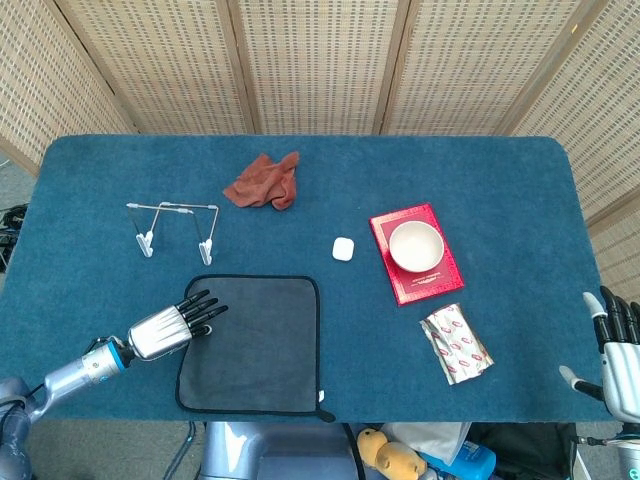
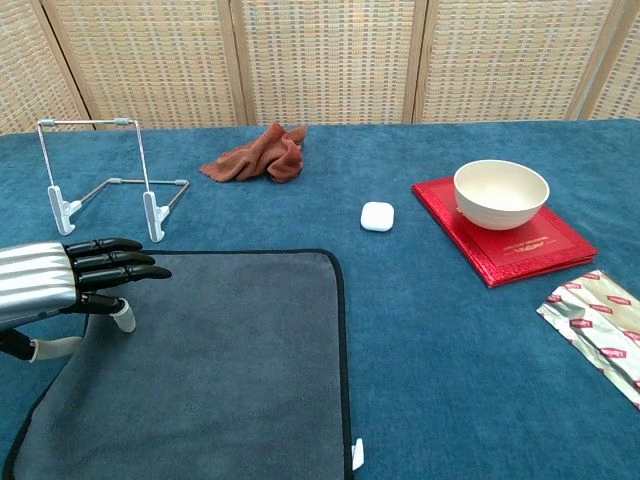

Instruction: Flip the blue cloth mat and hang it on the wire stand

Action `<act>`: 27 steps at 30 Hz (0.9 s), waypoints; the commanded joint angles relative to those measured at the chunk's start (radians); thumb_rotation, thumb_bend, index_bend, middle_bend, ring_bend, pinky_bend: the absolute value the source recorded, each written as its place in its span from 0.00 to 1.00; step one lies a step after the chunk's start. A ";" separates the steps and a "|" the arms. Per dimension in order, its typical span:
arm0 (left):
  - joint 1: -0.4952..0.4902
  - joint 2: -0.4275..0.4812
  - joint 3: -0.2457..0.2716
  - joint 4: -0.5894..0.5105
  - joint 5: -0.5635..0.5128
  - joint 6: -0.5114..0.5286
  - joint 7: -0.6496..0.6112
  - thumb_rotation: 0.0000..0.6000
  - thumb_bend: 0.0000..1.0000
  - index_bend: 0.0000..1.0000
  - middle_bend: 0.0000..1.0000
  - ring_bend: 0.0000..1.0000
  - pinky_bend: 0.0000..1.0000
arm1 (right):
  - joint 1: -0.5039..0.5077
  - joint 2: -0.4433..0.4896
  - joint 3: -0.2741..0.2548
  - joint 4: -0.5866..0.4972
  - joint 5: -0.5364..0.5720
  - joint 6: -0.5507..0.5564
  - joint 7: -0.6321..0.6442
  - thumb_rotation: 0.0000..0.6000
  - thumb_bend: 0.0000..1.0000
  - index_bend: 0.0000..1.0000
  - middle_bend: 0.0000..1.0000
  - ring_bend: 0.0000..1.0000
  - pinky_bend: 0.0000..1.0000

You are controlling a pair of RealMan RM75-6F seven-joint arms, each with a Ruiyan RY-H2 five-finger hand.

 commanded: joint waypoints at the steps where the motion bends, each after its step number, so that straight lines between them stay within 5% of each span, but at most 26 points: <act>1: -0.002 0.000 0.002 -0.002 -0.001 0.001 0.000 1.00 0.46 0.37 0.00 0.00 0.00 | 0.000 0.002 -0.001 -0.002 -0.001 -0.002 0.000 1.00 0.00 0.00 0.00 0.00 0.00; 15: -0.013 -0.004 0.007 -0.010 -0.008 0.015 0.004 1.00 0.66 0.46 0.00 0.00 0.00 | -0.004 0.012 -0.008 -0.008 -0.014 -0.001 0.013 1.00 0.00 0.00 0.00 0.00 0.00; 27: -0.023 -0.006 0.004 -0.018 -0.016 0.036 0.006 1.00 0.67 0.49 0.00 0.00 0.00 | -0.006 0.019 -0.010 -0.011 -0.019 0.000 0.029 1.00 0.00 0.00 0.00 0.00 0.00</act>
